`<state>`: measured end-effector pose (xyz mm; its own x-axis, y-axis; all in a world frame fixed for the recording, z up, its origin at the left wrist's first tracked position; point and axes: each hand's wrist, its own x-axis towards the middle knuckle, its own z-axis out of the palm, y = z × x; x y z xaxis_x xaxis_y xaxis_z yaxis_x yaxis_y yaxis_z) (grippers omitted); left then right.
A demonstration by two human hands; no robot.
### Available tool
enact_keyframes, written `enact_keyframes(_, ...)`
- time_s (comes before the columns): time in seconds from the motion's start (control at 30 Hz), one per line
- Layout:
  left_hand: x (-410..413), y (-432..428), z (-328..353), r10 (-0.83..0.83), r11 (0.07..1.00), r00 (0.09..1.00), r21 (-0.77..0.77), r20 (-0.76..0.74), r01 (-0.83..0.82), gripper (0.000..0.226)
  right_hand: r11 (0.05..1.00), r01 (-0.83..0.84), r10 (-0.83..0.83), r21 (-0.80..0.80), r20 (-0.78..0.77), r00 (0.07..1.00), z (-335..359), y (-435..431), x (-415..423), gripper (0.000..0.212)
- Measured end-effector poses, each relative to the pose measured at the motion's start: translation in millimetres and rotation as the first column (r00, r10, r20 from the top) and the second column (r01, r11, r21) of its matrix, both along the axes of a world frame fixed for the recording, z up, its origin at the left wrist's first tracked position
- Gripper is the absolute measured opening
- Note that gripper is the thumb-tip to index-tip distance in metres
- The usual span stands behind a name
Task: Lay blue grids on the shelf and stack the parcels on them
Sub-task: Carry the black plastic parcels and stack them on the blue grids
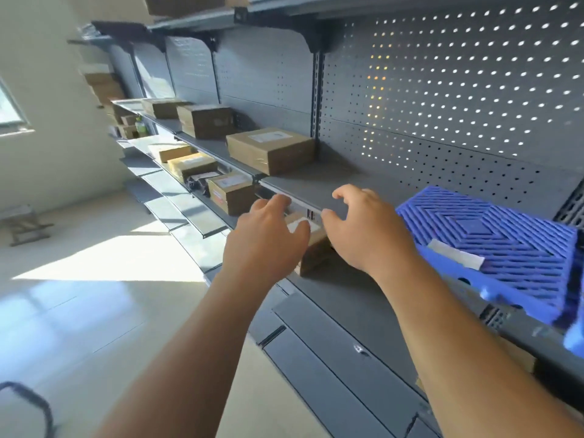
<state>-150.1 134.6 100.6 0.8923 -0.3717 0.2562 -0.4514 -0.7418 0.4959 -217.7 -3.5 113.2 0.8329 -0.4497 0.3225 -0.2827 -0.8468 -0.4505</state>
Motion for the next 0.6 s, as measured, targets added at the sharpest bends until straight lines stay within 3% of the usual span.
enact_keyframes(0.2, 31.8, 65.5, -36.9, 0.133, 0.984, 0.991, 0.119, -0.015, -0.130, 0.052, 0.988, -0.138, 0.144, 0.069, -0.085, 0.986, -45.3, 56.8, 62.4, 0.035)
enact_keyframes(0.6, 120.8, 134.4, -116.5, 0.418, 0.883, 0.889, 0.315, -0.189, -0.348, 0.053, 0.931, -0.350, 0.364, 0.106, -0.359, 0.859, -137.4, 112.7, 190.2, 0.047)
